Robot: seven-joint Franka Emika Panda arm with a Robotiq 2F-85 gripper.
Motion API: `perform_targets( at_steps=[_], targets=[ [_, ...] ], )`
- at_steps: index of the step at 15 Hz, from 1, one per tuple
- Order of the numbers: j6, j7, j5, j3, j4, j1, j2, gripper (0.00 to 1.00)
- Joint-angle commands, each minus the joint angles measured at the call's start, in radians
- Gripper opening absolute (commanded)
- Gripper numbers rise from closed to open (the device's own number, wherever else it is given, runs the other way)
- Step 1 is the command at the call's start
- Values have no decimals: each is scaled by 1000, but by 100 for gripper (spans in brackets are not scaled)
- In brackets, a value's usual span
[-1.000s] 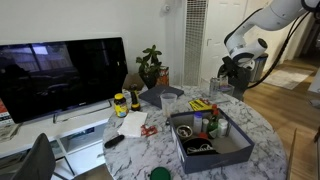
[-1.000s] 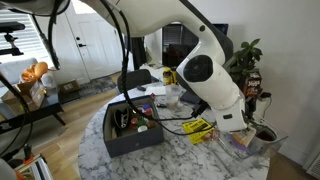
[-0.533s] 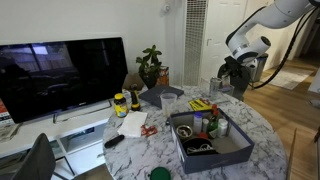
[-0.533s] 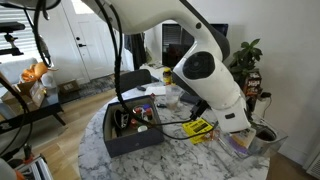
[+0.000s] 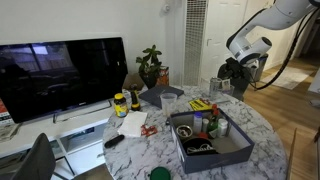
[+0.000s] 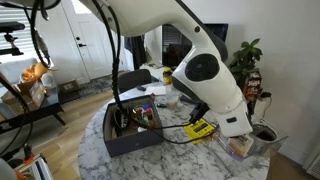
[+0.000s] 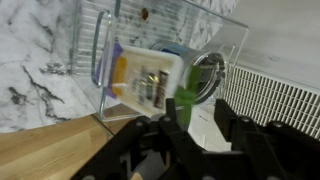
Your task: Put the white and purple packet in the clear container
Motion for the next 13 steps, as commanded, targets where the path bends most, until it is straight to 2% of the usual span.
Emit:
perform_targets(
  at_steps=[1, 4, 7, 10, 11, 13],
  targets=[
    [-42, 80, -77, -22, -39, 4, -27, 77],
    [-50, 120, -113, -32, -37, 6, -34, 98],
    [-75, 151, -140, -38, -38, 5, -58, 100],
    [-277, 215, -216, -51, -90, -8, -159, 100],
    [-177, 168, -160, -39, -18, 0, -67, 100],
    [-240, 187, -181, -49, -36, -1, -112, 99]
  ],
)
